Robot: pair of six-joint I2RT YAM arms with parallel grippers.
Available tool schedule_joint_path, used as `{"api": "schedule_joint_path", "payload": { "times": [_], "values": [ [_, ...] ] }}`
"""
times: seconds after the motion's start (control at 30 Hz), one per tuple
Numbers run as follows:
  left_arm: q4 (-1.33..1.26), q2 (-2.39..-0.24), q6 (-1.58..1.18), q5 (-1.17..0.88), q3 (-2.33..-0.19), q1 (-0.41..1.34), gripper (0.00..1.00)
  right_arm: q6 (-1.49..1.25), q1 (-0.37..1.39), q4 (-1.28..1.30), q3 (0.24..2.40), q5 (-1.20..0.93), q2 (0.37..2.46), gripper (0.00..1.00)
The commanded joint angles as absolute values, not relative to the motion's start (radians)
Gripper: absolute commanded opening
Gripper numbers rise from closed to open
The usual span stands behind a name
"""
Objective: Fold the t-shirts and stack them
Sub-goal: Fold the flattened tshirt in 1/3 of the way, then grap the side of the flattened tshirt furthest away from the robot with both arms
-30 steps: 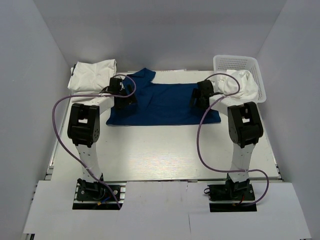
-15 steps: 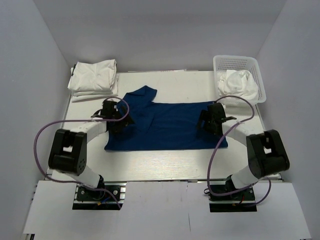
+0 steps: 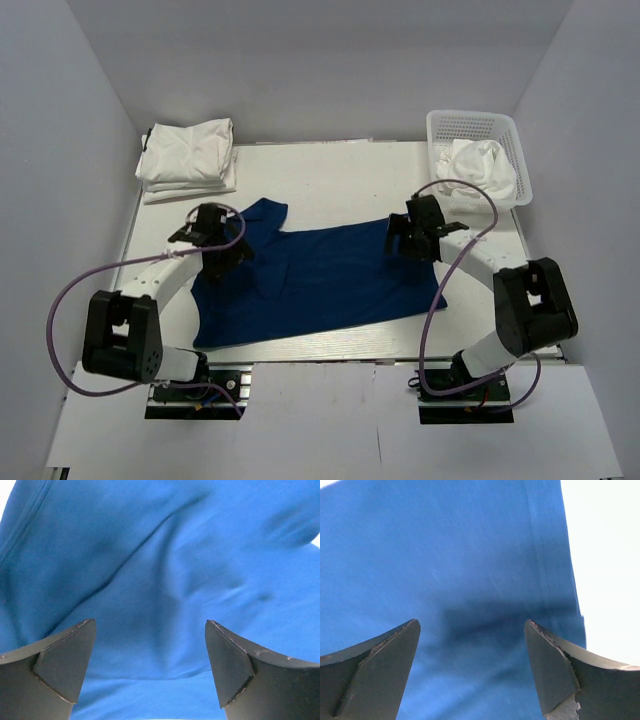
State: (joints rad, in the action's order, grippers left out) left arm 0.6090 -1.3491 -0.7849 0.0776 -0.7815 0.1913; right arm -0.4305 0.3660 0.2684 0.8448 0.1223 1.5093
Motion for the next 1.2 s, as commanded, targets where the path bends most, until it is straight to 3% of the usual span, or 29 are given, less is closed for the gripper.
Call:
{"api": "schedule_joint_path", "payload": {
  "times": [0.0, 0.4, 0.63, 0.83, 1.0, 1.13, 1.17],
  "values": [
    [0.529, -1.403, -0.72, 0.066, -0.912, 0.173, 1.0, -0.44, 0.36, 0.224, 0.931, 0.144, 1.561, 0.9],
    [0.609, -1.888, -0.494, 0.186, -1.44, 0.193, 1.0, -0.339, 0.364, 0.388, 1.336, 0.339, 1.566, 0.9],
    [0.549, -1.96, -0.321, 0.06, -1.513, 0.193, 0.87, -0.314, 0.361, 0.382, 1.535, 0.311, 1.79, 0.9],
    [0.525, -1.993, -0.255, -0.058, -1.513, 0.202, 0.81, -0.293, 0.356, 0.345, 1.566, 0.319, 1.884, 0.9],
    [0.576, -2.061, -0.242, 0.001, -1.565, 0.222, 0.78, -0.314, 0.351, 0.277, 1.498, 0.35, 1.91, 0.9],
    [0.588, -2.094, -0.253, 0.017, -1.583, 0.222, 0.69, -0.327, 0.345, 0.265, 1.453, 0.311, 1.919, 0.9],
    [0.588, -2.094, -0.241, 0.0, -1.592, 0.222, 0.63, -0.336, 0.345, 0.259, 1.448, 0.311, 1.925, 0.9]
  ]
}}
